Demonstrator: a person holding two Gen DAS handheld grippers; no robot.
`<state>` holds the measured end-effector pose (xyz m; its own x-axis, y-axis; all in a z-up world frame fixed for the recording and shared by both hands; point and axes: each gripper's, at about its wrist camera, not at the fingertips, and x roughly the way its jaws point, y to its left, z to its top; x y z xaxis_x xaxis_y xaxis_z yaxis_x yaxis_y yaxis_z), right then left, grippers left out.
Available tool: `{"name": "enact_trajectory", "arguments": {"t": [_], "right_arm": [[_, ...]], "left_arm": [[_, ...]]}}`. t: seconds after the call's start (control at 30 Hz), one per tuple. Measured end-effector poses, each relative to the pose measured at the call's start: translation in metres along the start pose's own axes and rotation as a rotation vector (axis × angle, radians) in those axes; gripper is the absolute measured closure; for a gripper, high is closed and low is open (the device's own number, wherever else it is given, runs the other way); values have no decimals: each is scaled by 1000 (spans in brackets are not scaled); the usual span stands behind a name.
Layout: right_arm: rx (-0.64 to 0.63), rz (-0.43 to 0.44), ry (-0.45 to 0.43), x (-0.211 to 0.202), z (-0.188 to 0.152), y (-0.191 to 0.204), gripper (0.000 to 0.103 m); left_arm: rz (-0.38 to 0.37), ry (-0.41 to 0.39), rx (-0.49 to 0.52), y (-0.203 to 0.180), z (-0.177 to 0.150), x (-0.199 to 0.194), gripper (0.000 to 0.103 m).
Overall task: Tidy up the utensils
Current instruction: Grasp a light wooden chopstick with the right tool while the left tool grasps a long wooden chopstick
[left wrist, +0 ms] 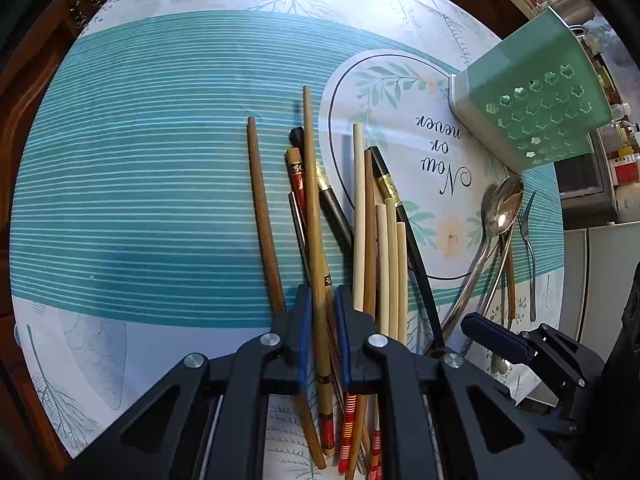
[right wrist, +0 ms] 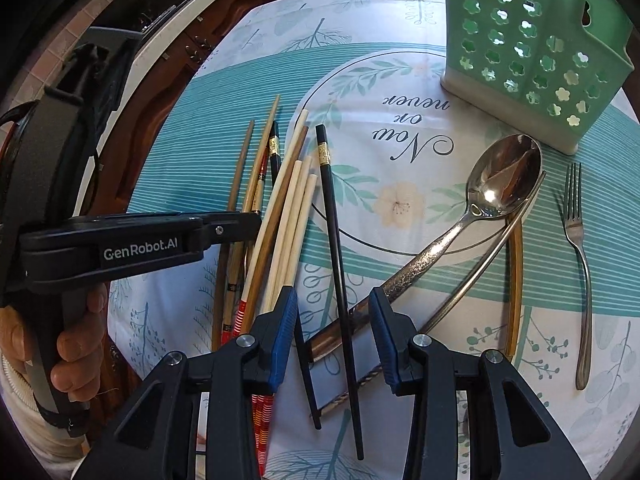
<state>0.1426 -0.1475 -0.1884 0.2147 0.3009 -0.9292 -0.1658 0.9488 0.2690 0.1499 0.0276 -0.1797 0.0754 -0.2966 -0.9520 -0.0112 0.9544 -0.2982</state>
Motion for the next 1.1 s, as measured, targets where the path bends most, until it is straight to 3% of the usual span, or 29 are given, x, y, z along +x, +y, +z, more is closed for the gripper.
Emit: {"name": "enact_trajectory", "arguments": {"t": [0.2, 0.5, 0.63, 1.1], "right_arm": [[4, 10, -3, 1, 2, -3, 64], [68, 130, 10, 13, 24, -7, 64], [94, 160, 34, 23, 35, -10, 73], [67, 153, 23, 16, 42, 3, 74]], "left_arm": [[3, -31, -16, 7, -6, -7, 99], [-34, -78, -21, 14, -26, -28, 99], [-50, -92, -8, 13, -33, -37, 99], [-82, -110, 6, 15, -40, -48, 99]]}}
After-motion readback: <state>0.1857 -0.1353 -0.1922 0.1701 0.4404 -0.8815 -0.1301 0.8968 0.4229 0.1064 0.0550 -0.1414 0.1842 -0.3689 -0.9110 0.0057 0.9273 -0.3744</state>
